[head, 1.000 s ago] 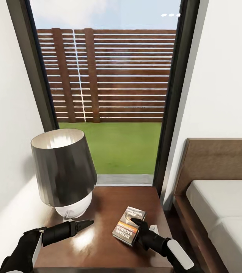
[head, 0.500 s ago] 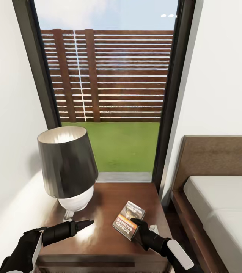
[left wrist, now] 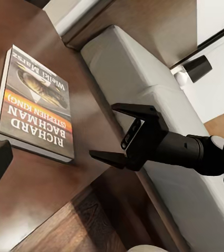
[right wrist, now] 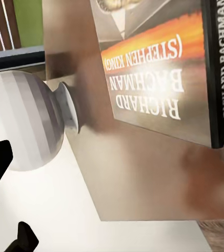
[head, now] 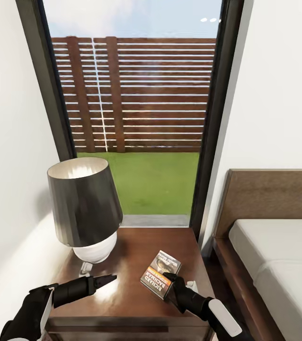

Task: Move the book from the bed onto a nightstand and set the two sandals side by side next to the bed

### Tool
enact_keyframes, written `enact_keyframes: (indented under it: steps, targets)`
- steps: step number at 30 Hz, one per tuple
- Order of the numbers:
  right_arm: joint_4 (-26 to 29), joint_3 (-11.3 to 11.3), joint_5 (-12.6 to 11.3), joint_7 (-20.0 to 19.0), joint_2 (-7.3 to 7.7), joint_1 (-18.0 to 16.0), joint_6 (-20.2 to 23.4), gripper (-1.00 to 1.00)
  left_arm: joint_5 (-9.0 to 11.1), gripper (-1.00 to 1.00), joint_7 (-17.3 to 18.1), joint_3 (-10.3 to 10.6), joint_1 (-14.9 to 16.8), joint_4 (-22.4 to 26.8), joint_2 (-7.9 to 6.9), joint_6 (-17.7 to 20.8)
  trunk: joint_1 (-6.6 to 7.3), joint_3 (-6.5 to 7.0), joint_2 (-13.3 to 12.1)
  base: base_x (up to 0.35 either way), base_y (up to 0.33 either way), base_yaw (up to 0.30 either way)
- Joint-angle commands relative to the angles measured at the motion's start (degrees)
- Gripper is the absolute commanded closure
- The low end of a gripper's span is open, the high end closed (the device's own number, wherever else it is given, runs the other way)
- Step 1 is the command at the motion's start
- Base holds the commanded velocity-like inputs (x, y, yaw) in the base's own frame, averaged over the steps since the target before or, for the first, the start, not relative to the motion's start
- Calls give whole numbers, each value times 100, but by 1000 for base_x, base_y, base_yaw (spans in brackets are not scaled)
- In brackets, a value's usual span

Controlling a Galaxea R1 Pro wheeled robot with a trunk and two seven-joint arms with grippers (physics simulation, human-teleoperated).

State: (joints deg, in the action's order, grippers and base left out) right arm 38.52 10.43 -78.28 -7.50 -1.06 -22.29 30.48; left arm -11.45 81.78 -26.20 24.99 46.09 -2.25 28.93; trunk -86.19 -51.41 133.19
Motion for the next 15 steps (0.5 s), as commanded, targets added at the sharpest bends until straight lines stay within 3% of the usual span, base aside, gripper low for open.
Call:
enact_keyframes:
  steps: [1,15]
  targets:
    - [-3,3,-3,-15,1,-3,10,-100,-59,-100,49,-25,6,5,5,60,1,-6,2,0,0,0]
    - [-3,3,-3,-15,1,-3,10,-100,-67,-100,49,-17,6,5,6,60,287,228,-519,0,0,0]
